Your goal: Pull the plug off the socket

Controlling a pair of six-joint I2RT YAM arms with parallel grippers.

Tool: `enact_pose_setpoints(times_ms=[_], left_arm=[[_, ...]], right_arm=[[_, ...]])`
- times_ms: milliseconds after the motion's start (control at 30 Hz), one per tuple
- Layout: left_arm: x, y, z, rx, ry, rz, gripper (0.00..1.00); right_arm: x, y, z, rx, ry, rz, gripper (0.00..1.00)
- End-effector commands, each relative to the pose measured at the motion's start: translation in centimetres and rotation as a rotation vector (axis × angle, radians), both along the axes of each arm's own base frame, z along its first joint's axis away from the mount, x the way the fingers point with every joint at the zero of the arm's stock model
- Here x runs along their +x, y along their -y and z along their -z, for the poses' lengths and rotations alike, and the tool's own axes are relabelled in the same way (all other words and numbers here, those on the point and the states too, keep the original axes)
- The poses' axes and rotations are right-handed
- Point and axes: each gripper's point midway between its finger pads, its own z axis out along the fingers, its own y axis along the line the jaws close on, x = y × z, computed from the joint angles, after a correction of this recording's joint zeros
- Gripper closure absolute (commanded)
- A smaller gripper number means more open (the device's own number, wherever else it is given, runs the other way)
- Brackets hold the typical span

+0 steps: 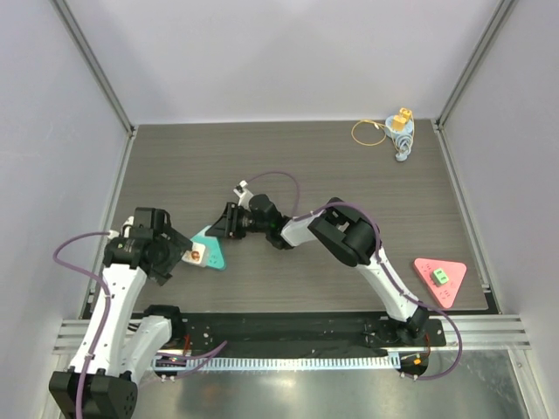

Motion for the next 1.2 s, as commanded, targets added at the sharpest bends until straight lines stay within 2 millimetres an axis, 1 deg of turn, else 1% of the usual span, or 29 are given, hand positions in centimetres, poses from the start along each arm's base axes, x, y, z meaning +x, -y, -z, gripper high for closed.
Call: enact_pose_setpoints(times_ms=[0, 133, 267, 467, 600, 700, 733, 833, 967, 1033, 1167], left_arm=[[2.3, 2.4, -0.5, -0.12, 0.097, 0.058, 0.16], [3.5, 4.1, -0.7, -0.201, 0.154, 0.119, 0.14], [3.6, 4.5, 0.2, -0.231, 0.124, 0.109, 0.15], [3.6, 3.6, 0.7, -0.193, 0.111, 0.057, 0.15], [3.7, 3.3, 0.8, -0.188, 0.118, 0.018, 0.18], [3.2, 1.9, 1.2, -0.135, 0.094, -0.061, 0.18], [3.1, 1.8, 1.3, -0.134, 0.087, -0.078, 0.18], [3.0, 1.7, 1.7, -0.132, 0.079, -0.099, 0.18], [3.6, 2.0, 1.9, -0.155, 0.089, -0.105, 0.18], [3.9, 2.3, 2.2, -0.167, 0.08, -0.103, 0.18], [4.2, 2.3, 2.7, -0.163, 0.057, -0.107, 0.18]], right_arm=[[-0.1, 0.2, -0.4, -0.036, 0.06, 0.035, 0.99], [0.1, 0.2, 0.3, -0.056, 0.059, 0.041, 0.99], [0.1, 0.1, 0.1, -0.046, 0.057, 0.04, 0.99], [0.1, 0.2, 0.0, -0.048, 0.067, 0.044, 0.99], [0.2, 0.3, 0.0, -0.048, 0.068, 0.048, 0.99], [0.3, 0.2, 0.0, -0.051, 0.073, 0.05, 0.99], [0.3, 0.3, 0.0, -0.053, 0.075, 0.049, 0.99], [0.3, 0.2, 0.0, -0.055, 0.078, 0.048, 0.99], [0.3, 0.2, -0.1, -0.055, 0.082, 0.049, 0.99], [0.3, 0.2, 0.1, -0.06, 0.078, 0.049, 0.99], [0.4, 0.2, 0.2, -0.065, 0.082, 0.048, 0.99]])
